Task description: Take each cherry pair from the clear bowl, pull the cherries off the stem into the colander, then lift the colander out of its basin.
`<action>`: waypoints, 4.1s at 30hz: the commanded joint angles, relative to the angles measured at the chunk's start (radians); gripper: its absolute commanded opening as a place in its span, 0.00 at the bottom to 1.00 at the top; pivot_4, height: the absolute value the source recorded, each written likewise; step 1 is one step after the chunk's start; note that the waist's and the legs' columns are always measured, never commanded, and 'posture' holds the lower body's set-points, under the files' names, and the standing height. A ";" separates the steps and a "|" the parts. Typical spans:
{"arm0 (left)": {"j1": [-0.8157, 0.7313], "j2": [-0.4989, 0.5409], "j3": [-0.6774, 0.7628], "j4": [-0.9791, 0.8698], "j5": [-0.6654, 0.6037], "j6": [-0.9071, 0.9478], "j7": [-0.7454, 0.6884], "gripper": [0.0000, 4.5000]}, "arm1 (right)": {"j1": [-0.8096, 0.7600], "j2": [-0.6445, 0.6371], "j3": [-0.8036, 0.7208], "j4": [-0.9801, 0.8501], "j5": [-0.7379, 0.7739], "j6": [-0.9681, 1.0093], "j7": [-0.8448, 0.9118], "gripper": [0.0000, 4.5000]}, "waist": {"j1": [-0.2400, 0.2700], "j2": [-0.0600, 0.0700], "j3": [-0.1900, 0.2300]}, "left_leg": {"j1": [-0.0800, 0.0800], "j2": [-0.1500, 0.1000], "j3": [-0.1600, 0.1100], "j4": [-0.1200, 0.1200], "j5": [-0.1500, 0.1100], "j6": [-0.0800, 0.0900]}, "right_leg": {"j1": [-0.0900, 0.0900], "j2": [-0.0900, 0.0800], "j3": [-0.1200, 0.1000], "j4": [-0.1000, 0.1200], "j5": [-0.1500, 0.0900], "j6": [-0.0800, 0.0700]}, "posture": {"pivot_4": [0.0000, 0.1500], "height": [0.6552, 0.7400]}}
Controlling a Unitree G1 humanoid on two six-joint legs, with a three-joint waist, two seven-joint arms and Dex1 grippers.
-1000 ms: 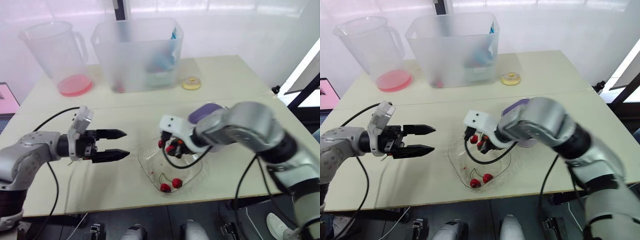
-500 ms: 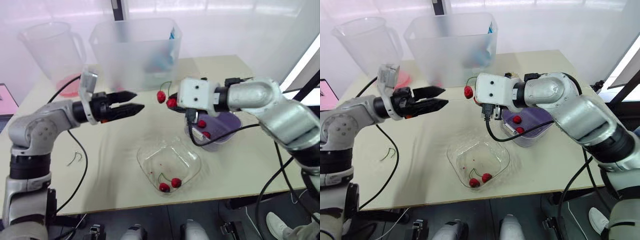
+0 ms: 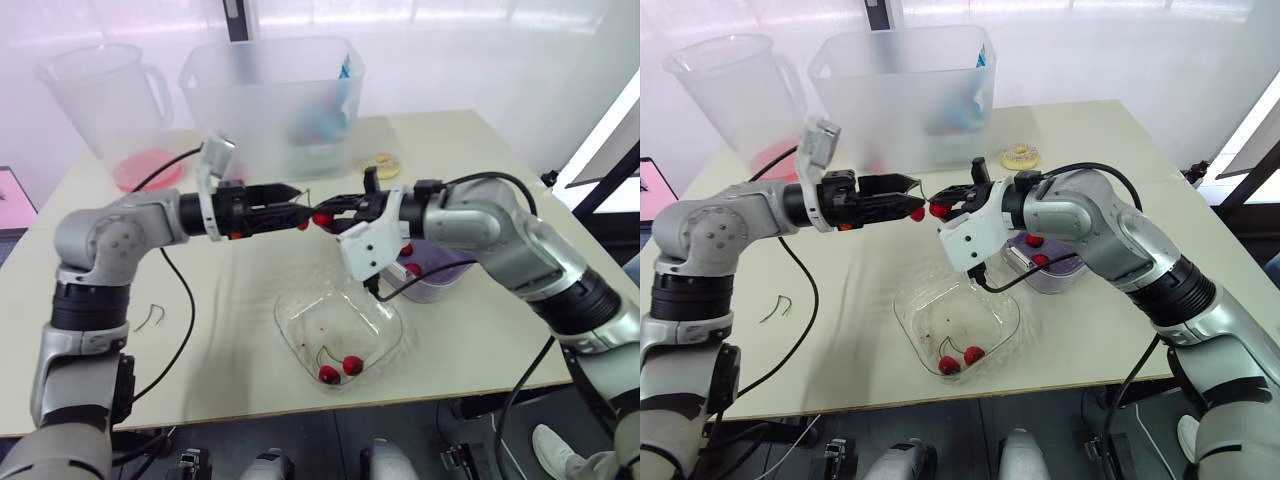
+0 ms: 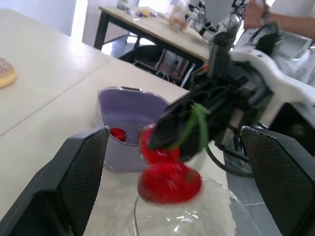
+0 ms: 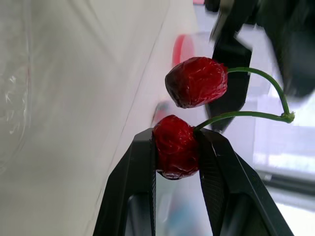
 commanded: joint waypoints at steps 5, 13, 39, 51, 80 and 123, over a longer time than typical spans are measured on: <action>-0.006 -0.012 -0.034 -0.072 0.045 -0.029 -0.006 1.00 | 0.047 0.008 -0.066 -0.026 -0.041 -0.105 0.062 0.25 | 0.000 0.000 0.000 | 0.000 0.000 0.000 0.000 0.000 0.000 | 0.000 0.000 0.000 0.000 0.000 0.000 | 1.00 1.00; 0.026 -0.008 -0.028 -0.119 0.030 -0.005 -0.003 0.58 | 0.092 0.023 -0.095 -0.025 -0.049 -0.110 0.099 0.25 | 0.000 0.000 0.000 | 0.000 0.000 0.000 0.000 0.000 0.000 | 0.000 0.000 0.000 0.000 0.000 0.000 | 1.00 1.00; 0.075 -0.001 -0.038 -0.163 0.060 -0.030 -0.007 0.48 | 0.125 0.079 -0.132 -0.044 -0.068 -0.065 0.168 0.25 | 0.001 0.000 0.000 | 0.000 0.000 0.000 0.000 0.000 0.000 | 0.001 0.000 0.000 0.000 0.000 0.000 | 1.00 1.00; 0.069 -0.007 -0.049 -0.163 0.052 -0.014 -0.015 0.08 | 0.129 0.094 -0.139 -0.062 -0.068 -0.047 0.187 0.25 | 0.001 0.000 0.000 | 0.000 0.000 -0.001 0.000 0.000 0.000 | 0.001 0.000 0.000 0.000 0.000 0.000 | 1.00 1.00; 0.085 0.022 -0.011 -0.167 0.016 -0.030 -0.086 0.00 | 0.238 0.167 -0.598 -0.225 0.902 1.287 0.204 1.00 | 0.022 0.000 0.000 | 0.001 0.001 -0.001 0.000 0.000 0.000 | 0.002 0.000 0.000 -0.001 0.000 0.000 | 1.00 1.00; 0.130 -0.004 -0.004 -0.223 -0.031 -0.014 -0.046 0.00 | 0.215 0.206 -0.412 -0.173 0.953 1.242 0.109 0.49 | 0.024 0.000 0.000 | 0.001 0.000 -0.002 0.001 0.000 0.000 | 0.002 -0.001 0.000 -0.001 0.000 0.000 | 1.00 1.00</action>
